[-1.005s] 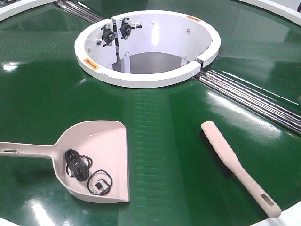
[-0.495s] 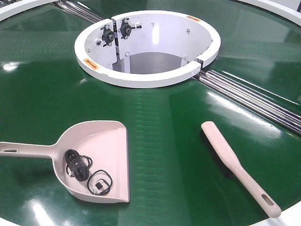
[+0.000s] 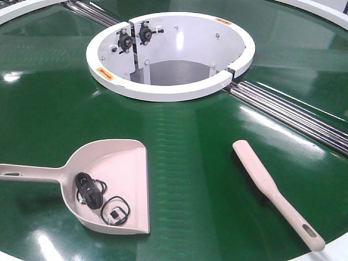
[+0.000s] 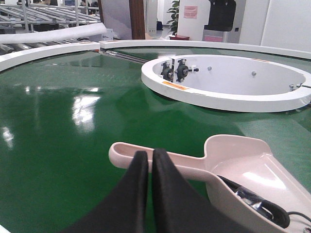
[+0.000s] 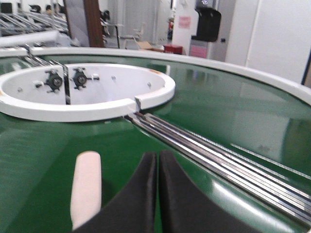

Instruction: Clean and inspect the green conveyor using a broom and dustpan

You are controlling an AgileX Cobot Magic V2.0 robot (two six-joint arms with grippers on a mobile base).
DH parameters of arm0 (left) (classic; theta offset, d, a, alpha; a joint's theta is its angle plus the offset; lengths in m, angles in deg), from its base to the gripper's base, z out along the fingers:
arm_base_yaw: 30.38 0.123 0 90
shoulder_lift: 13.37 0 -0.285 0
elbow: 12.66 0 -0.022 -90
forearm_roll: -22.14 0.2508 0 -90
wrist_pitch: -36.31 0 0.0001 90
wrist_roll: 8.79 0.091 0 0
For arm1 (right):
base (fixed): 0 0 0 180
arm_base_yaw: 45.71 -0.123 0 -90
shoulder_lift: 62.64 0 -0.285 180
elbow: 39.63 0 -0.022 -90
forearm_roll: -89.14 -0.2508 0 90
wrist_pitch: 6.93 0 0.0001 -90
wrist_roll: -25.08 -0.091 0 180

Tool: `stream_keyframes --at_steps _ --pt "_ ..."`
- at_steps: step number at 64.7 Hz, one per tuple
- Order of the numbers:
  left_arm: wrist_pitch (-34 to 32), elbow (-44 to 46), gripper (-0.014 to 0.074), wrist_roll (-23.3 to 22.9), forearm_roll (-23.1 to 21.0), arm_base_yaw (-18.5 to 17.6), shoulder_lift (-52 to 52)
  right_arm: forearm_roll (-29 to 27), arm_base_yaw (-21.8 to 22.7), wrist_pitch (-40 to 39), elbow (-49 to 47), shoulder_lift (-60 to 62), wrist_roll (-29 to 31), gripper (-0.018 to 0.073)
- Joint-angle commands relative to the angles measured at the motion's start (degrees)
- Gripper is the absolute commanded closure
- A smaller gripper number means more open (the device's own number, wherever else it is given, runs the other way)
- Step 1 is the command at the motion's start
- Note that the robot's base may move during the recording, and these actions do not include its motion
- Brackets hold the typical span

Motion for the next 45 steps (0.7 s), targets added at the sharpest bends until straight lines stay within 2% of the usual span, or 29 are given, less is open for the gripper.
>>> stream_keyframes --at_steps 1,4,8,15,45 --pt "-3.84 -0.54 0.0603 -0.66 -0.12 -0.41 0.87 0.54 -0.14 -8.88 2.41 0.75 -0.50 0.0568" --pt "-3.84 -0.54 0.0603 -0.66 -0.12 -0.41 0.87 0.54 -0.78 -10.70 4.62 2.02 -1.15 0.0568" --pt "-3.84 -0.54 0.0603 -0.66 -0.12 -0.41 0.87 1.28 -1.73 -7.82 4.73 4.21 -2.15 0.0568" --pt "-3.84 -0.54 0.0603 -0.66 -0.12 -0.41 0.82 3.42 -3.05 -7.76 4.80 4.67 -3.12 0.0568" --pt "-3.84 -0.54 0.0603 -0.66 -0.12 -0.41 0.82 4.45 -3.03 -7.76 4.80 4.67 -4.48 0.0568"
